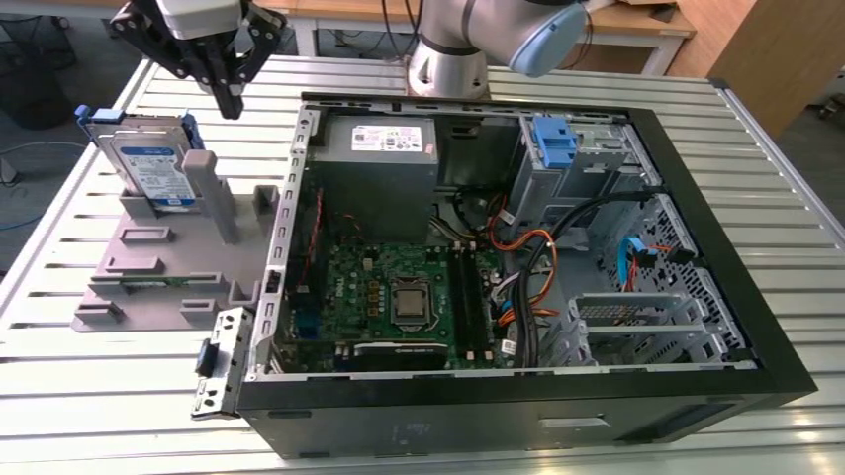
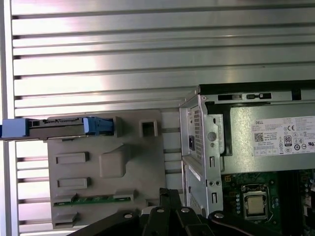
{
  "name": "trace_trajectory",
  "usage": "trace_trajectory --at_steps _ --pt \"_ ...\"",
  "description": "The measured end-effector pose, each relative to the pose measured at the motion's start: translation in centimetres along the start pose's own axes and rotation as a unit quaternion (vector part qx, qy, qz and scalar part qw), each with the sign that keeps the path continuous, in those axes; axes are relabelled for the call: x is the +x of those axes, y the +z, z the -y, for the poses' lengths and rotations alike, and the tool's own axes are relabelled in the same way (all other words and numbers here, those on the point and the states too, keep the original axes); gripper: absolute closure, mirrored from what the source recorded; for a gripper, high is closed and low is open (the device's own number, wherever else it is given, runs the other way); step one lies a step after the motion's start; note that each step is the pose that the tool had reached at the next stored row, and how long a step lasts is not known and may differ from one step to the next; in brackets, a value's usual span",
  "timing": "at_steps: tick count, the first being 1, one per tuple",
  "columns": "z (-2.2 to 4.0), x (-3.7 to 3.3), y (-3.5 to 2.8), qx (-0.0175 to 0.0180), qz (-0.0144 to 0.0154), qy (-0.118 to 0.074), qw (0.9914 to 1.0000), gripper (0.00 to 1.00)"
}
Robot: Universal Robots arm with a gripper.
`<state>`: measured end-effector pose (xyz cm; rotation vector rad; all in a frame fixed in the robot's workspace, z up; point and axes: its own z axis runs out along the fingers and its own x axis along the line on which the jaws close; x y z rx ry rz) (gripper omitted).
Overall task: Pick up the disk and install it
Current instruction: 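Reach for the disk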
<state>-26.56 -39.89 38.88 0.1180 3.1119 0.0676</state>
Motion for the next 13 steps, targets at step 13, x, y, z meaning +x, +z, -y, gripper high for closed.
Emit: trace_trajectory --at_steps 13 --pt "0.13 1.71 0.01 0.0000 0.0000 0.000 1.00000 0.89"
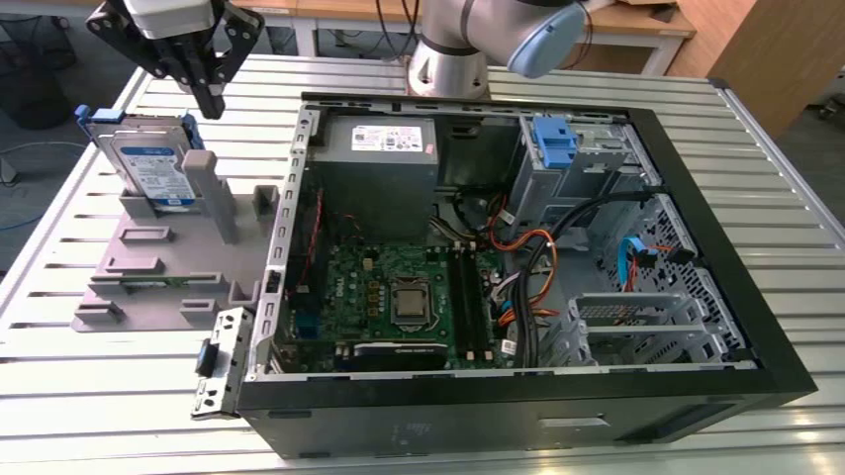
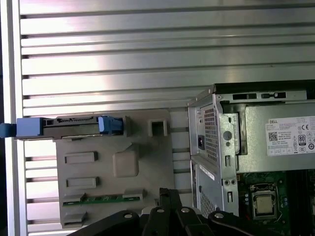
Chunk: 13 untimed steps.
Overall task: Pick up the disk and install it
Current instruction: 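Reach for the disk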
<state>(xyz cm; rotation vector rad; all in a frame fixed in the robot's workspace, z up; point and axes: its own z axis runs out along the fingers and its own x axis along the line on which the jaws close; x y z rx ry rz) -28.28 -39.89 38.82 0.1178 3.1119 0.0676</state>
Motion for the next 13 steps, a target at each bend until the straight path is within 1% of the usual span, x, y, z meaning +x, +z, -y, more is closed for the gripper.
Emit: trace_trajectory --at_steps 6,13 --pt "0.08 1.01 0.00 0.0000 0.0000 0.000 1.00000 0.89" --pt "0.18 2.33 0.01 0.0000 0.0001 0.000 1.00000 0.89"
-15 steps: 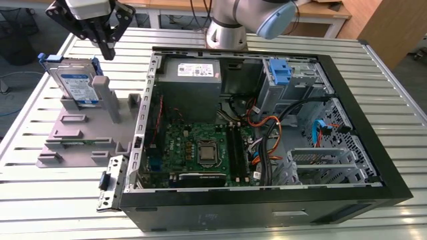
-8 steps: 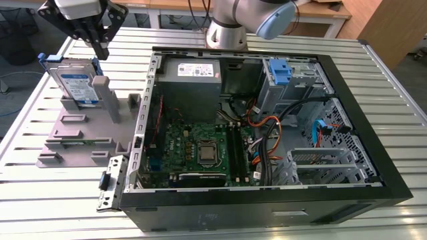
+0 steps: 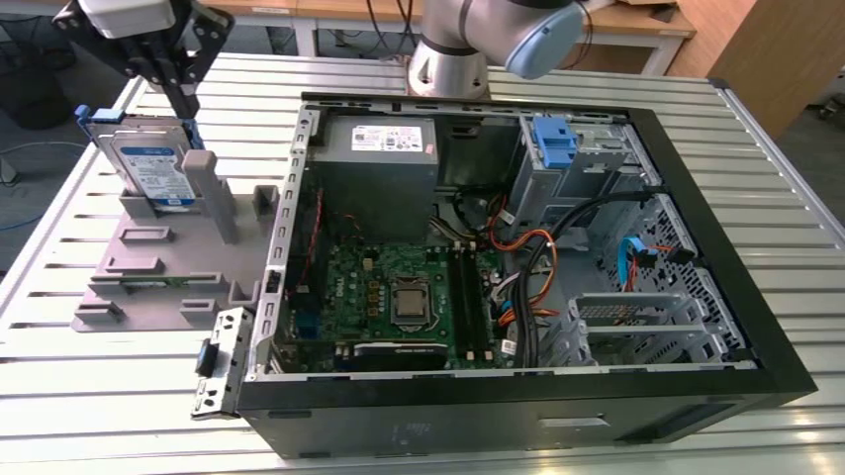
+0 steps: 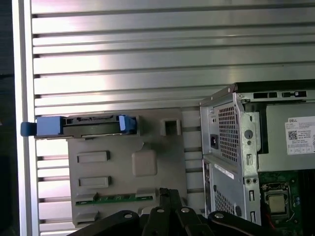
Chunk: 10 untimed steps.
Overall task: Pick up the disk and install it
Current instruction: 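Reach for the disk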
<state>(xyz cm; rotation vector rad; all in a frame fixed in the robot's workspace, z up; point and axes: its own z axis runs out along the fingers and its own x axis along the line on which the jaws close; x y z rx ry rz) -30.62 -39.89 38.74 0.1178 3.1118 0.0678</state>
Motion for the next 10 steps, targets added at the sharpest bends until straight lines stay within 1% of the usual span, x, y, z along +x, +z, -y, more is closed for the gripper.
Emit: trace_trajectory --at_steps 10 --pt "0.13 1.73 0.00 0.0000 0.0000 0.000 1.00000 0.89"
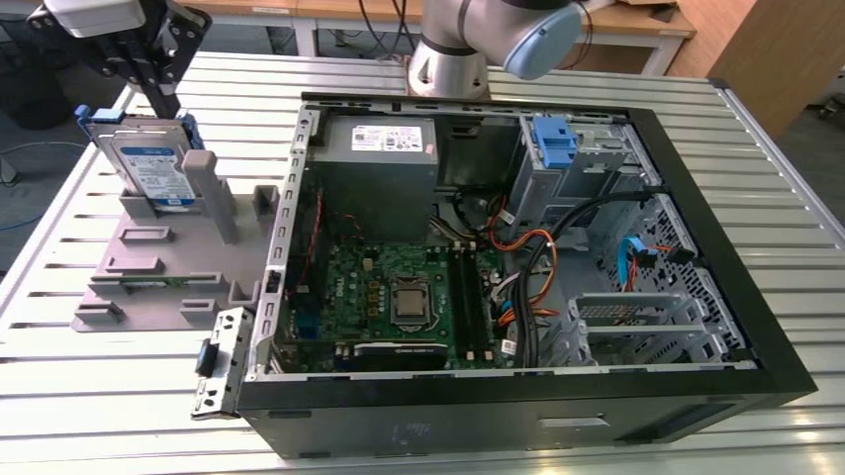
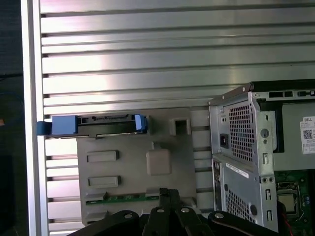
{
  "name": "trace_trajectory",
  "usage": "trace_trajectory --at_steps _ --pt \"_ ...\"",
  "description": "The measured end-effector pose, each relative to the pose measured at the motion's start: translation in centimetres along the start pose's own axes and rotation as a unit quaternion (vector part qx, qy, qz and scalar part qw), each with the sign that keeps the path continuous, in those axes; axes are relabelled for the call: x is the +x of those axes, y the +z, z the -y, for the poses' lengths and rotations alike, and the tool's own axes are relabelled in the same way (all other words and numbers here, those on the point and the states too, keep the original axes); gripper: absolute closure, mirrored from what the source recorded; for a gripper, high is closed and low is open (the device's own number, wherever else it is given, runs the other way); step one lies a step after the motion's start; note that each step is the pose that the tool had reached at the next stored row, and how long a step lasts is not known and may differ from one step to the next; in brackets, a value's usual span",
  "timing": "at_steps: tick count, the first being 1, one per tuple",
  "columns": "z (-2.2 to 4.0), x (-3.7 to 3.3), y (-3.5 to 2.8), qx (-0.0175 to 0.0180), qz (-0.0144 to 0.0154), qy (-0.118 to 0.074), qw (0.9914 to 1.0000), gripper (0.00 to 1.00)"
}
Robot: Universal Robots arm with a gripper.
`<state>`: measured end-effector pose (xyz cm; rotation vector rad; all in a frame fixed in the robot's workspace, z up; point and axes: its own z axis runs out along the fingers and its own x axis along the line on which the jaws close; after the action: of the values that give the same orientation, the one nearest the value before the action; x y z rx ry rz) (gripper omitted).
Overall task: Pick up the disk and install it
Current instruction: 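Reach for the disk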
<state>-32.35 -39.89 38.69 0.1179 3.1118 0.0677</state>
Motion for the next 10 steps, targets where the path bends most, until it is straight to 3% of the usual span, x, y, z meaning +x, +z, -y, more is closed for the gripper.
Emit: trace_trajectory --at_steps 10 --pt "0.11 1.51 -0.01 0.0000 -0.0001 0.000 1.00000 0.89"
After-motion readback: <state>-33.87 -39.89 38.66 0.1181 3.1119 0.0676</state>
